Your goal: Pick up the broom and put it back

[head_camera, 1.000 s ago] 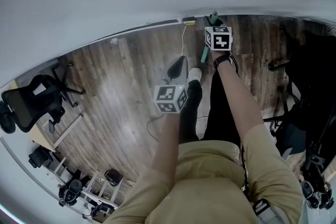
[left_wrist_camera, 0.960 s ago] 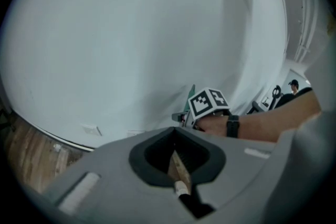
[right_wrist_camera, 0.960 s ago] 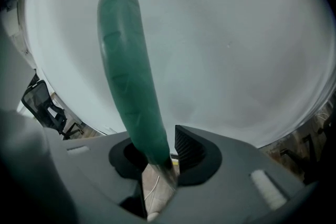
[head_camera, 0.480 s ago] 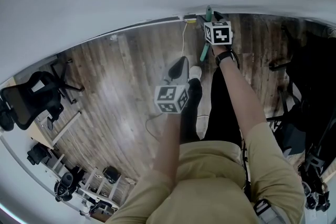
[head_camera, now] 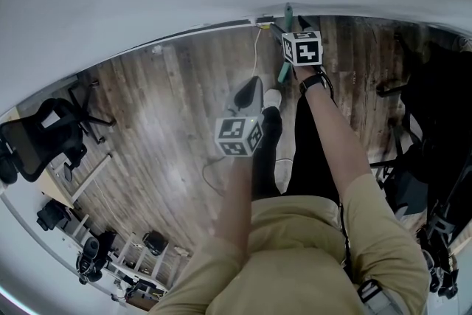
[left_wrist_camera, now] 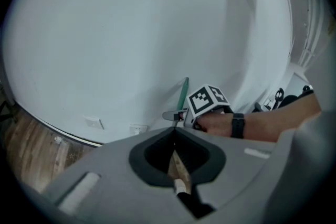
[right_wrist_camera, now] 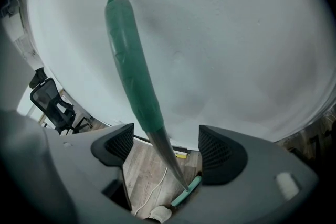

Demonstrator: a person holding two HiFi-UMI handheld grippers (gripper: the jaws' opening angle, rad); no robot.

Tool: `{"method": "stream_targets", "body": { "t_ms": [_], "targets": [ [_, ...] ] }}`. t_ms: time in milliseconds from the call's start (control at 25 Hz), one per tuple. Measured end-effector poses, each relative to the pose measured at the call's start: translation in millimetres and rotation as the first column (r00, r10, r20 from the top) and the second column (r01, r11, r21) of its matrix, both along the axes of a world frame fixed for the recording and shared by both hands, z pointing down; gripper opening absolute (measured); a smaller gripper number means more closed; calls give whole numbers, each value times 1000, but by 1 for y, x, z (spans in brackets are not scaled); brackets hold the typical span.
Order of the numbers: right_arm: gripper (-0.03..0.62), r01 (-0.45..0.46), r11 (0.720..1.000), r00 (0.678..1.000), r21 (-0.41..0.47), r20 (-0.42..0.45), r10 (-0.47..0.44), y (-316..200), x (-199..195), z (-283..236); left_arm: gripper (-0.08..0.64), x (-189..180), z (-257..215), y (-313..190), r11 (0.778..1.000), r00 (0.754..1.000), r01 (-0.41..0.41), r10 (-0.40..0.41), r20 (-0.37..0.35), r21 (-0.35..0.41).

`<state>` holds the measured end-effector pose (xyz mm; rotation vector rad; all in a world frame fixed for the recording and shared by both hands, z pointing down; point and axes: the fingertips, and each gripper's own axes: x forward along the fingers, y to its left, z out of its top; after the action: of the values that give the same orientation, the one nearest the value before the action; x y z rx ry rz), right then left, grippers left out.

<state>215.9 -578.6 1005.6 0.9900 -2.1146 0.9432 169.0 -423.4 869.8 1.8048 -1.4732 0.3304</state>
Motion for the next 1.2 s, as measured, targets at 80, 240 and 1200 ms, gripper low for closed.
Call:
{"method": "stream_targets", "body": {
  "t_ms": [80,240,1200],
  "targets": [
    [399,-14,1000,1000,-2,6,14,6,2,-5,3,-1,-2,-1,1000,1000,3,-3,-1,4],
    [402,-57,998,998,17,23,56,20,15,-30,3,-4,-15,-6,1000,1000,12,-12,-5,25],
    [69,-170,811,985,560,116,126,106,67,-443,3,0,-324,-41,875,993,-120,113,45,470]
  ]
}}
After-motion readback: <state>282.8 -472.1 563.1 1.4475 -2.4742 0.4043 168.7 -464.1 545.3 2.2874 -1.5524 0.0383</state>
